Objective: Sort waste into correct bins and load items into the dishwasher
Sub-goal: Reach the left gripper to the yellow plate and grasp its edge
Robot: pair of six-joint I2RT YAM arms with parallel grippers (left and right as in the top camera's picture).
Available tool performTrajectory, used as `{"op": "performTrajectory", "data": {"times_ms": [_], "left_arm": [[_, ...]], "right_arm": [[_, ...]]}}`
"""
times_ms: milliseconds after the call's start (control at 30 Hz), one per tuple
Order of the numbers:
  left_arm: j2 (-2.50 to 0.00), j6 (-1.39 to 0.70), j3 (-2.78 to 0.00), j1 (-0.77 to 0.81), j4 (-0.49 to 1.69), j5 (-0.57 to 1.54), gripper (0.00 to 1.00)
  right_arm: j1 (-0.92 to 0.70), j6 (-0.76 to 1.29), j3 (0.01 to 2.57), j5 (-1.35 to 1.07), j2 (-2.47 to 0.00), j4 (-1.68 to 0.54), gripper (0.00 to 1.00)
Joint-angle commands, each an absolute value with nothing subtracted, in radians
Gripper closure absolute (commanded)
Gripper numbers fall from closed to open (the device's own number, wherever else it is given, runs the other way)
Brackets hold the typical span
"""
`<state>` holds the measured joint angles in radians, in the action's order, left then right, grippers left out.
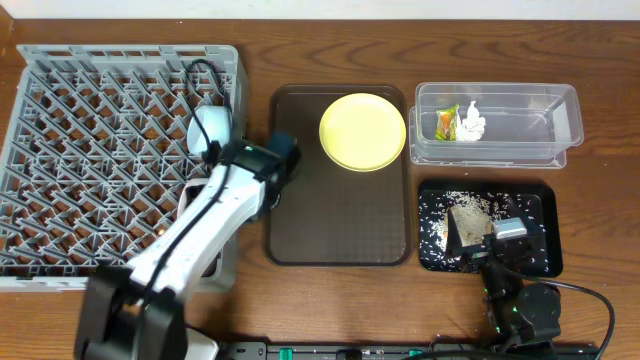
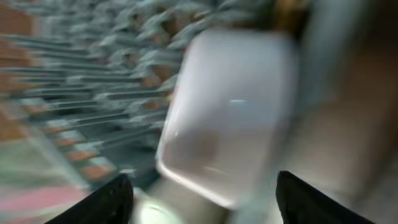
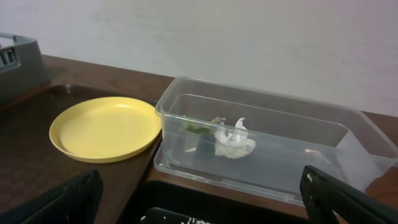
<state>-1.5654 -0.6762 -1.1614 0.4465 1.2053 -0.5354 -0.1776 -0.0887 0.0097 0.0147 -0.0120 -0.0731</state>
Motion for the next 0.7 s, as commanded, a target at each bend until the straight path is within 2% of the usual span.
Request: {"op": "performTrajectory", "data": {"times_ms": [0, 133, 267, 367, 433, 667], "left_arm": [[-1.458, -0.579, -1.234, 0.451, 1.11, -0.21, 0.25], [-1.399, -0.445, -1.233, 0.451, 0.897, -0.005, 0.26], [-1.444, -0.259, -1.217, 0.451, 0.665, 0.015, 0.26], [-1.53, -0.221, -1.21, 0.448, 0.531, 0.015, 0.28], [-1.608, -0.214, -1.21, 0.448, 0.438, 0.012, 0.32], [-1.887, -0.215, -1.21, 0.448, 0.178, 0.017, 0.35]], "right_arm": [[-0.166, -0.099, 0.006, 0.01, -0.009, -0.073, 0.01], [-0.166, -0.099, 0.006, 0.01, -0.009, -0.073, 0.01], [-0.166, -0.099, 0.006, 0.01, -0.009, -0.073, 0.01], [-0.166, -0.098, 0.006, 0.01, -0.009, -0.073, 0.01], [-0.166, -0.099, 0.006, 0.01, -0.009, -0.073, 0.01], [-0.166, -0.099, 0.006, 0.01, -0.009, -0.072, 0.01]]}}
